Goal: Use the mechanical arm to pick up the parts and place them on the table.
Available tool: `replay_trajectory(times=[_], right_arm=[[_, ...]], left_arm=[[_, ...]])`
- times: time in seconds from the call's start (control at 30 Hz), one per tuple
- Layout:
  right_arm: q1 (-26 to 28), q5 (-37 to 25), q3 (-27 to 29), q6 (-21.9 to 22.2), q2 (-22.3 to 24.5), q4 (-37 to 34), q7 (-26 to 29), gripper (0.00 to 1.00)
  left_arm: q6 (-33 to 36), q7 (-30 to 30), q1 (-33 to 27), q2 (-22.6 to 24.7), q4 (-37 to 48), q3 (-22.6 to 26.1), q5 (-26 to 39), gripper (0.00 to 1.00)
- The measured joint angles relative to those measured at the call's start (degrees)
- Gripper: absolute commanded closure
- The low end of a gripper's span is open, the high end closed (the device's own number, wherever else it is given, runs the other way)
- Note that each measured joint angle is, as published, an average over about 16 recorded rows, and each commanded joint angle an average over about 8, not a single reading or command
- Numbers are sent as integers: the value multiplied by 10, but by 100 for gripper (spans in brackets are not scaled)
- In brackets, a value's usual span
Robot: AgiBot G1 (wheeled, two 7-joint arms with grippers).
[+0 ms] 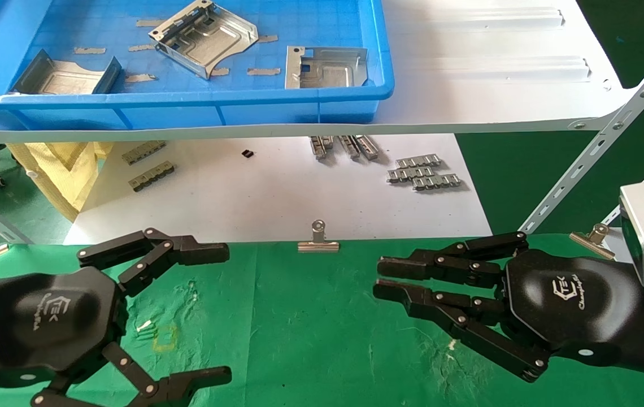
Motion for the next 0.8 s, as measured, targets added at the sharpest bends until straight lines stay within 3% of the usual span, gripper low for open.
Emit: replay_trajectory(times=[0.17,0.37,0.8], right_arm=[[0,0,0,0,0,0,0,100],[0,0,0,0,0,0,0,100],[0,0,0,0,0,0,0,100]], left_arm=[[-14,-2,-40,16,19,2,12,0],[-42,-5,-140,60,93,22,63,0],[-152,36,-414,213,424,109,258,0]])
